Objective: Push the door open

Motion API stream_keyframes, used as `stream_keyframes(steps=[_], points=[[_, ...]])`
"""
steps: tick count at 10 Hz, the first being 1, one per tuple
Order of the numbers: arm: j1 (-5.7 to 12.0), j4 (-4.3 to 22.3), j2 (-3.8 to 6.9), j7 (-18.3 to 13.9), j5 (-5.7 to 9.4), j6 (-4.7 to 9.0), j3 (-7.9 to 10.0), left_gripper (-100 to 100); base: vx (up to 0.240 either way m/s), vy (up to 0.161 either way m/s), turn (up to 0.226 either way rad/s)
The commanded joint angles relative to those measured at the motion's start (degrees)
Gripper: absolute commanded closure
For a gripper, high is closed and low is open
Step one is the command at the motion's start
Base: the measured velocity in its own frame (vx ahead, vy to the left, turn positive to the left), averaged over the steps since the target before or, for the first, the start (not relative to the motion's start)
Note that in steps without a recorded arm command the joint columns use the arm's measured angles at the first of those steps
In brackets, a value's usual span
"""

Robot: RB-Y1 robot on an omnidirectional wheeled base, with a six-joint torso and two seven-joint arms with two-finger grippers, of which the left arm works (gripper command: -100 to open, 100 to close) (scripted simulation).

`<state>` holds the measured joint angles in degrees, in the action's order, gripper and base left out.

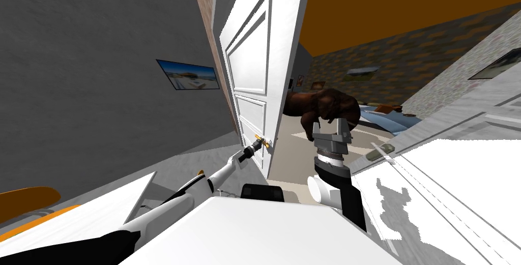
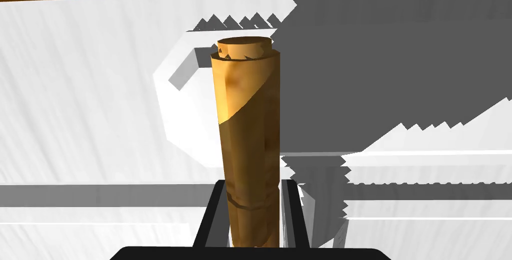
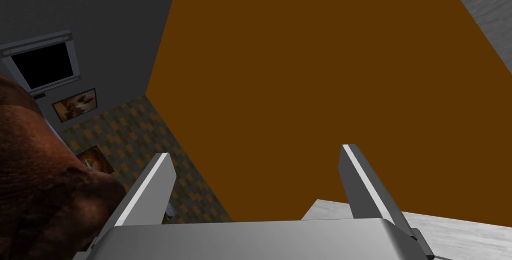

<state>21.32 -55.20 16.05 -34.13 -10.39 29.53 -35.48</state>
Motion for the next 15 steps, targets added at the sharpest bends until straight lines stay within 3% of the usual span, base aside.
stream_keyframes(steps=[1,13,15], points=[[0.68,0.17,-0.79,1.15,0.43,-0.18,1.84,100,0.109,-0.186,0.024],[1.13,3.91,-3.78,7.0,2.28,-2.05,10.31,100,0.085,-0.115,0.017],[1.17,4.21,-4.03,7.48,2.43,-2.21,11.0,100,0.046,-0.059,0.007]])
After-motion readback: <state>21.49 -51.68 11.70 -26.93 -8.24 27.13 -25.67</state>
